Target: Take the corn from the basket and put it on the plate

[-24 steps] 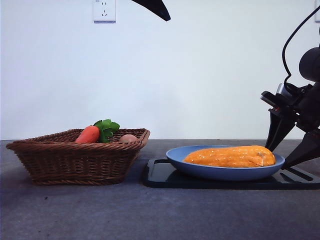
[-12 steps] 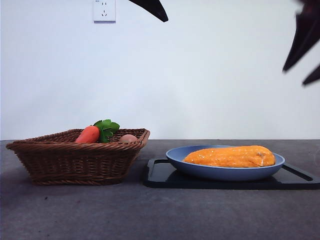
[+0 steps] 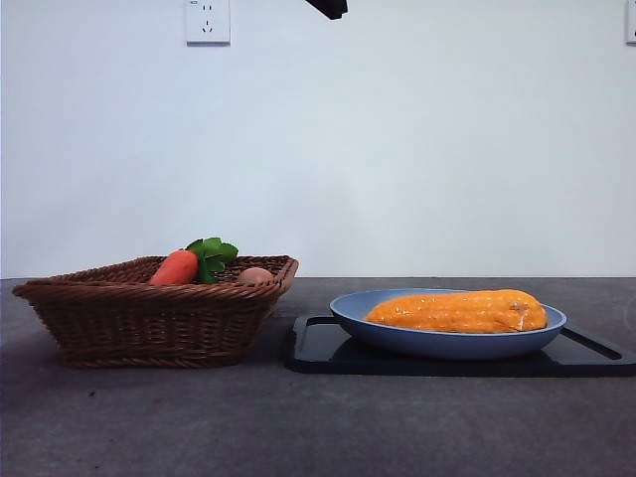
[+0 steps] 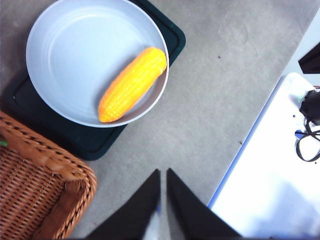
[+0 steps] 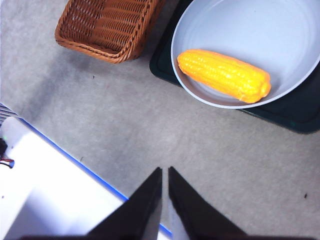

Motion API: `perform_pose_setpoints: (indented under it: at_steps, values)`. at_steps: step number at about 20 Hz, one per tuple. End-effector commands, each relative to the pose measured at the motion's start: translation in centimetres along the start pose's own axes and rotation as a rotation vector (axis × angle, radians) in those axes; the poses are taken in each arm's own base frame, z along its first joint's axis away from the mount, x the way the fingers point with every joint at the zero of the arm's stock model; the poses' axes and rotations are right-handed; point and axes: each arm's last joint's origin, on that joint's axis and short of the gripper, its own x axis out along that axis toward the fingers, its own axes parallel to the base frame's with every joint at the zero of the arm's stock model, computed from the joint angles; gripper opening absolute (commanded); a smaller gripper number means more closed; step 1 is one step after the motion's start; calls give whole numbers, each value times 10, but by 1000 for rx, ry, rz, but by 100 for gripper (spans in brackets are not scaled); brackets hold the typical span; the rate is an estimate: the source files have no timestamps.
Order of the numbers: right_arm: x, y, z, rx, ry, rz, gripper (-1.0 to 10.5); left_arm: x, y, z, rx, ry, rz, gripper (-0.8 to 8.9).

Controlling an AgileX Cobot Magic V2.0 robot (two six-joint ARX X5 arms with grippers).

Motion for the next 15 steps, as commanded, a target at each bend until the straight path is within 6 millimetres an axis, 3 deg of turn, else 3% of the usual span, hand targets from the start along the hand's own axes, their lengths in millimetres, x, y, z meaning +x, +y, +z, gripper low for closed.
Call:
perform_pose_setpoints:
  at_steps: [1,15]
  values:
    - [-2,2,4,-41,-13,4,2,4,-1,5,1,1,-3,7]
    - [-2,2,4,-37,-14,3,2,3,1,17,40,-120,10,7]
